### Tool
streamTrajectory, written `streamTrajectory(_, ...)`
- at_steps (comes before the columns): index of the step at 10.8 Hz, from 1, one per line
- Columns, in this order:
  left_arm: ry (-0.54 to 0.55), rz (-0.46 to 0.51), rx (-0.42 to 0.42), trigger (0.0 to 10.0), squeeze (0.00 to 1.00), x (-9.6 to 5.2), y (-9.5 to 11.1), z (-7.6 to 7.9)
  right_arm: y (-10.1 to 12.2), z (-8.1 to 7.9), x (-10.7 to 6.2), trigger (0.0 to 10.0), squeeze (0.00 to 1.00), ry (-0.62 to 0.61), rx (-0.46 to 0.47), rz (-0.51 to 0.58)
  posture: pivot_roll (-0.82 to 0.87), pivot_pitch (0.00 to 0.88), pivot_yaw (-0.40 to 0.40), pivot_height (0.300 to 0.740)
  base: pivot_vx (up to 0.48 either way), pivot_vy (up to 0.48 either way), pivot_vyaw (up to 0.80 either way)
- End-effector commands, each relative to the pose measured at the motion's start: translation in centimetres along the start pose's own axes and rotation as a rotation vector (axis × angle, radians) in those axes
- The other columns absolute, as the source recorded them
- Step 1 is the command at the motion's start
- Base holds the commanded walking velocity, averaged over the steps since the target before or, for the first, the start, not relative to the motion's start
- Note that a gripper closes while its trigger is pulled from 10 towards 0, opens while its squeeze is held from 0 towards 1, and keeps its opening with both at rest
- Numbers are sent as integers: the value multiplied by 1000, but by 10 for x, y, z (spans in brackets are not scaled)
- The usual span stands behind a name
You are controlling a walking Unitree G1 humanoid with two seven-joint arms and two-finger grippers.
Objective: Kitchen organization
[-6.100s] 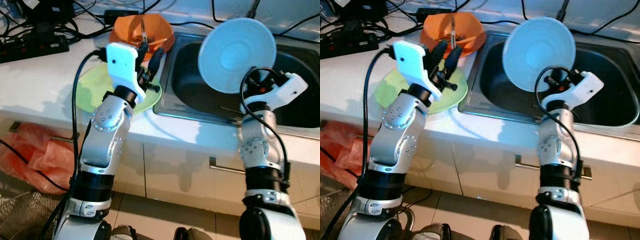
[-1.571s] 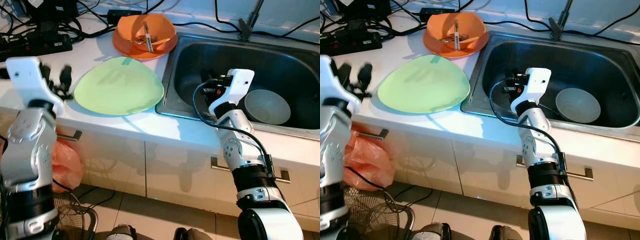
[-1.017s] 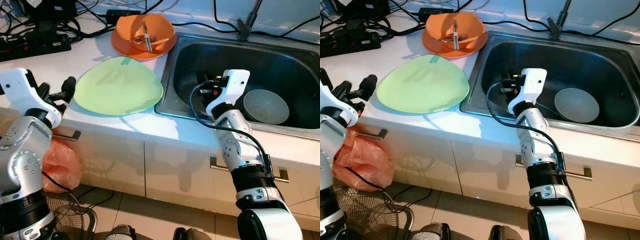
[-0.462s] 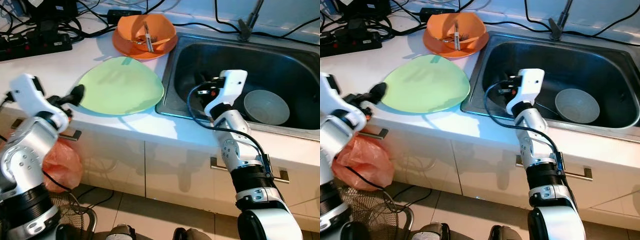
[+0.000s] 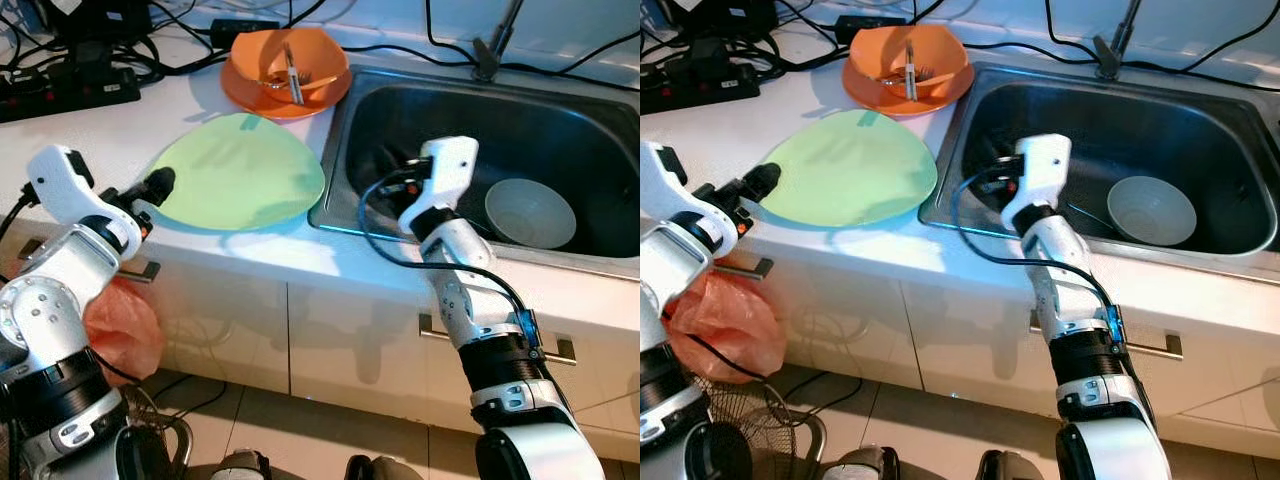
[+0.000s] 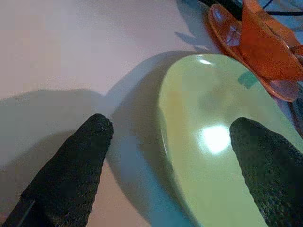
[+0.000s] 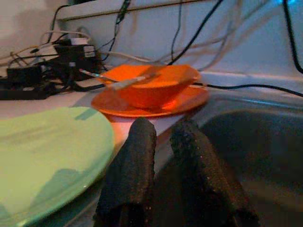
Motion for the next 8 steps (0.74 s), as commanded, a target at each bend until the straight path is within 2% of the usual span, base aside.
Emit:
streamTrajectory(1, 17, -37, -29, 10000, 0, 3, -5, -1, 3, -3, 0, 10000, 0, 15, -19, -5, 114, 128, -33, 740, 0, 0, 0)
streamTrajectory(4, -17, -70, -45, 10000, 0, 11, -5, 14, 7, -10, 2, 10000, 0, 51, -46, -10, 104, 133, -32, 740, 0, 0, 0)
streamTrajectory(6, -55, -89, -24, 10000, 0, 16, -2, 28, 8, -17, 5, 10000, 0, 79, -123, -26, 99, 141, -29, 740, 0, 0, 0)
streamTrajectory(7, -59, -92, -24, 10000, 0, 17, -1, 30, 8, -19, 5, 10000, 0, 83, -142, -31, 99, 141, -29, 740, 0, 0, 0)
streamTrajectory(8, -69, -105, -22, 10000, 0, 21, -2, 35, 3, -26, 7, 10000, 0, 117, -300, -74, 91, 147, -27, 740, 0, 0, 0)
Point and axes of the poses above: a point about 5 cm out from each wrist's last joint towards the gripper, its own x axis pointing out of the wrist towards the gripper, its own y axis along the axis of the wrist's last joint, z = x × y, the point moved 5 cm from there along x, pointing out of the wrist towards the gripper, and after that the axes turned 7 degrees about x, right-handed, at the moved point
